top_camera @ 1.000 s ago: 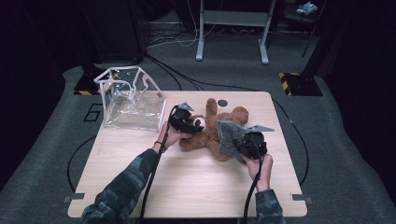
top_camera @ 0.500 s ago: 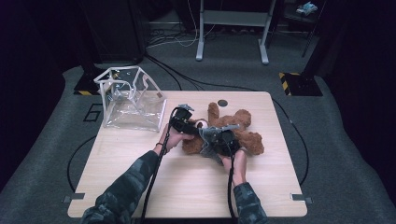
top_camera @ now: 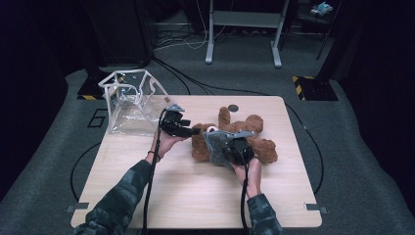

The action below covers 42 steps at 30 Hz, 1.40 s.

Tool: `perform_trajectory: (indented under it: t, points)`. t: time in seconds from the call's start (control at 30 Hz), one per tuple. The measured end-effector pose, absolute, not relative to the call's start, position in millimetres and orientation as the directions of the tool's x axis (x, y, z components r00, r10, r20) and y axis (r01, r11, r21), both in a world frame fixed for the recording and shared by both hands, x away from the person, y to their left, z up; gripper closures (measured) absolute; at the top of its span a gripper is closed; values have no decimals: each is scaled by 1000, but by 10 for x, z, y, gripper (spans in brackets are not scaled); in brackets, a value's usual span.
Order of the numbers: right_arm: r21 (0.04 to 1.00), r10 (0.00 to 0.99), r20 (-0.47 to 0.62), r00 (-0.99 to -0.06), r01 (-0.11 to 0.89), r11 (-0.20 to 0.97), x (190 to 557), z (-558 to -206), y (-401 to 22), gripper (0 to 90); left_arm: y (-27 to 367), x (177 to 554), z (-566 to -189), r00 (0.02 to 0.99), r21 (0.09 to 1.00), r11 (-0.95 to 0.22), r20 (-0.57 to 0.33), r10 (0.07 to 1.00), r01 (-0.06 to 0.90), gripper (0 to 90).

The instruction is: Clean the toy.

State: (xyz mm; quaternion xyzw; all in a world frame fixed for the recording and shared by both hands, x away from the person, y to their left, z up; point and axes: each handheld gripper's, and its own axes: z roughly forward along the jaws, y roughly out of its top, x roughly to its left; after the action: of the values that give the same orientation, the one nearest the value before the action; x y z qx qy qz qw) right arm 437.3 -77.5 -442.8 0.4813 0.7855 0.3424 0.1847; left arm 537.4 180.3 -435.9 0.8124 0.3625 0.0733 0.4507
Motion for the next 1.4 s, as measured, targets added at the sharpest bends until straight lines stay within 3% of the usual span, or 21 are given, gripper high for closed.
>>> perform_trajectory:
  t: [0.2,0.33,0.83,1.1,1.4]
  points:
    - [745,845,-8,-535,561,361,4385,-4217,-410,761,1786,5419,-4517,715,756,-357,-204,668,549,312]
    - [736,844,19,-536,579,352,4477,-4355,-329,763,1826,5428,-4588,704,755,-339,-221,674,561,309]
    - [729,819,39,-572,577,369,4252,-4580,-308,759,2099,5359,-4709,664,750,-297,-242,708,591,257]
    - [653,794,43,-607,618,437,4282,-4827,-209,757,2122,5339,-4733,660,746,-298,-243,711,596,244]
    - [753,791,4,-612,522,400,4240,-4214,-201,748,2234,5349,-4734,633,749,-266,-253,732,607,237]
